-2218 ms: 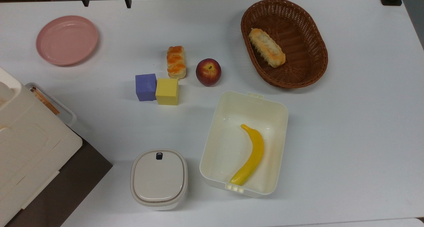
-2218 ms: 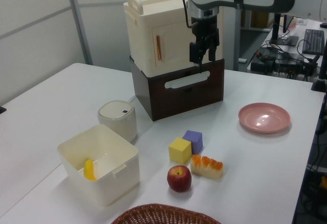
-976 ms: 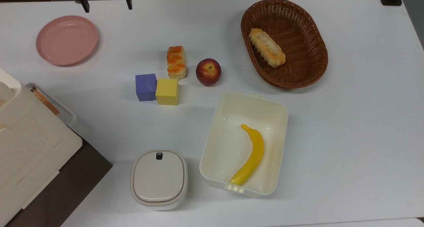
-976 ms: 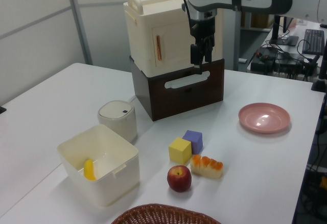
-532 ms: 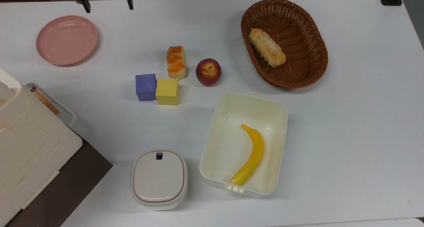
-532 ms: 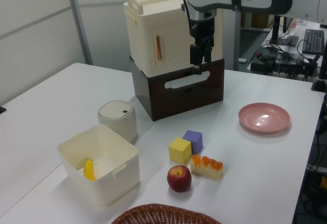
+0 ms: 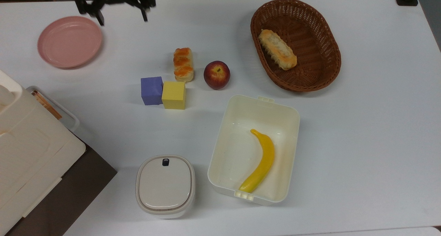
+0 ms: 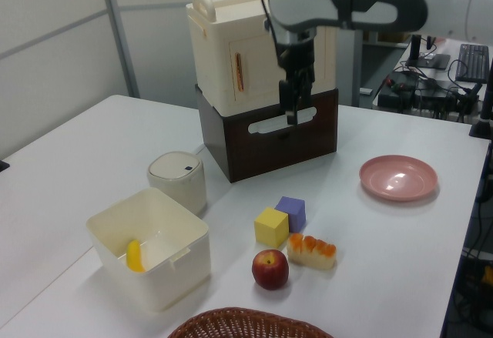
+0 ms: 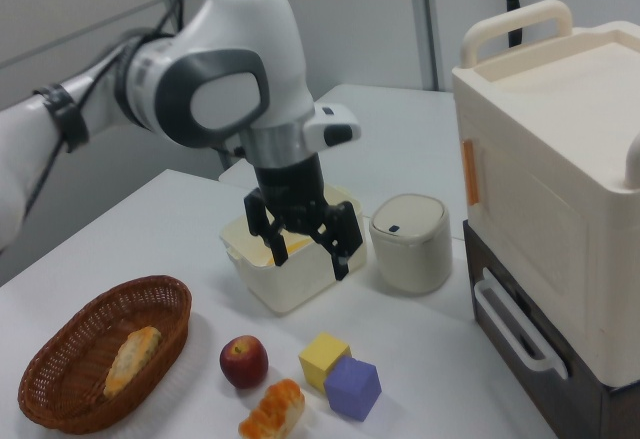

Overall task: Put the purple cube on a plate
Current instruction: 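Lower the open gripper over the purple cube beside the yellow cube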

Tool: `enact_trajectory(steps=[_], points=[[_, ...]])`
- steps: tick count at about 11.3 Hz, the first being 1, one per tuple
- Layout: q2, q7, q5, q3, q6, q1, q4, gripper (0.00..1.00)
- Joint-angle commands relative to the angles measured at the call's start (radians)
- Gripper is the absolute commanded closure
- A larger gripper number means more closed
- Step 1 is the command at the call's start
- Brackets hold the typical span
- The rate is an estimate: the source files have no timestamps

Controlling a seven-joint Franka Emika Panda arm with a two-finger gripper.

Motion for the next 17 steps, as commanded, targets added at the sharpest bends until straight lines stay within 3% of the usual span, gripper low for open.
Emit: enact_trajectory(steps=[1, 3, 7, 10, 17], points=[[0.086, 0.004, 0.001, -0.005, 0.041, 0.028, -0.004, 0.0], [0.114, 0.005, 0.001, -0.005, 0.134, 0.034, -0.027, 0.0], [0.201, -0.039, -0.007, -0.005, 0.136, 0.031, -0.043, 0.0], [0.21, -0.131, -0.04, -0.005, 0.126, 0.031, -0.114, 0.0], [0.304, -0.125, -0.07, -0.005, 0.138, 0.026, -0.153, 0.0]])
